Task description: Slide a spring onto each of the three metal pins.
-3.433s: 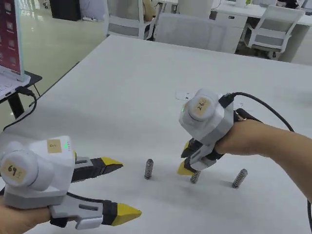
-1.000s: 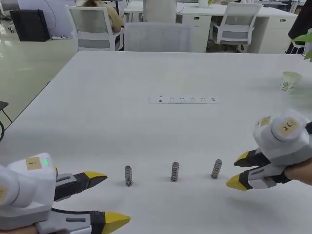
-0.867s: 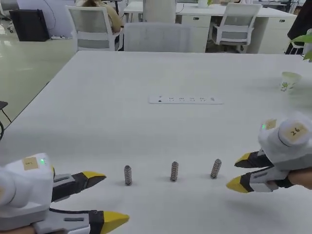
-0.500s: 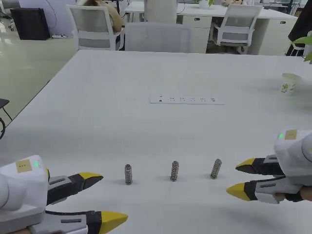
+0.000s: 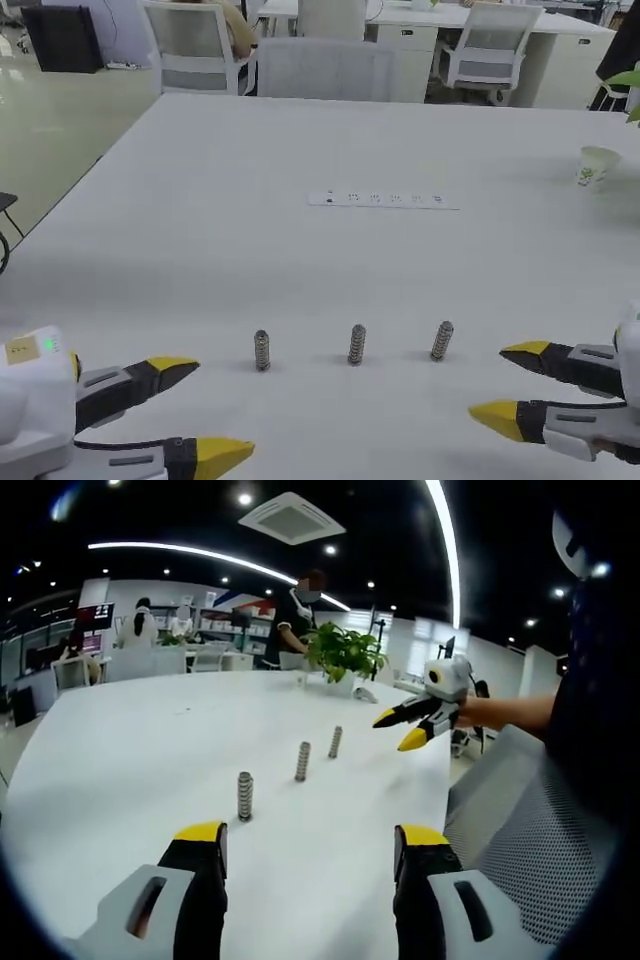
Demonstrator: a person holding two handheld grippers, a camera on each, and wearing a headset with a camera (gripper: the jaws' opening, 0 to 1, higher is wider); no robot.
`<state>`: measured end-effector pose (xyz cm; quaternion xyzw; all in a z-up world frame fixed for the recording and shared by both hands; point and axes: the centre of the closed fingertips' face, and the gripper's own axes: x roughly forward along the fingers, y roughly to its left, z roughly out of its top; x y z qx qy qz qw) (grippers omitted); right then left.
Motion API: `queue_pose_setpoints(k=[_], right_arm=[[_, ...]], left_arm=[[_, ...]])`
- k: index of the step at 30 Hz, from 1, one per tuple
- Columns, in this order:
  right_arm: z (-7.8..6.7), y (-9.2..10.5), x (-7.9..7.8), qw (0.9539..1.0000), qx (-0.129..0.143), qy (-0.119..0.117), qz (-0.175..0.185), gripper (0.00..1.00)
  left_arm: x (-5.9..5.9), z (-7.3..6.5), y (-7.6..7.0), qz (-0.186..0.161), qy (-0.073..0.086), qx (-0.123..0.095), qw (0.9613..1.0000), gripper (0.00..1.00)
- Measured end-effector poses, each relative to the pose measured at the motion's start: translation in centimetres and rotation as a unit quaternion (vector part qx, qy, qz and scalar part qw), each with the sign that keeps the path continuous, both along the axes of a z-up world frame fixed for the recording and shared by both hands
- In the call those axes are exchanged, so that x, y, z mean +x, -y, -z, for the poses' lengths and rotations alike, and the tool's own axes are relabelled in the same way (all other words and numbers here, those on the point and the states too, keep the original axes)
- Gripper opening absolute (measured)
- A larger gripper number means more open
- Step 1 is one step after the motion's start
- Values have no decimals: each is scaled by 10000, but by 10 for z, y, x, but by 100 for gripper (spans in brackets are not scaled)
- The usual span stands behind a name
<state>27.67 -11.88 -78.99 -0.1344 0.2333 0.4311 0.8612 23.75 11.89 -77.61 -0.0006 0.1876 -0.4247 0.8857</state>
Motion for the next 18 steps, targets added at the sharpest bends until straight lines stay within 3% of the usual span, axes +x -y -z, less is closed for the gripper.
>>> queue_pose_setpoints(k=[6,9,18], right_arm=[[-2,3,-5,9997,183,111,147,58],[-7,5,-5,9986,411,176,269,63],[-4,9,-8,9974,554,224,412,71]], left_arm=[[-1,2,-4,-99,-56,-45,9999,66],[-1,1,-6,-164,-63,-98,9998,68],[-3,3,-12,-350,-71,-86,9993,73]])
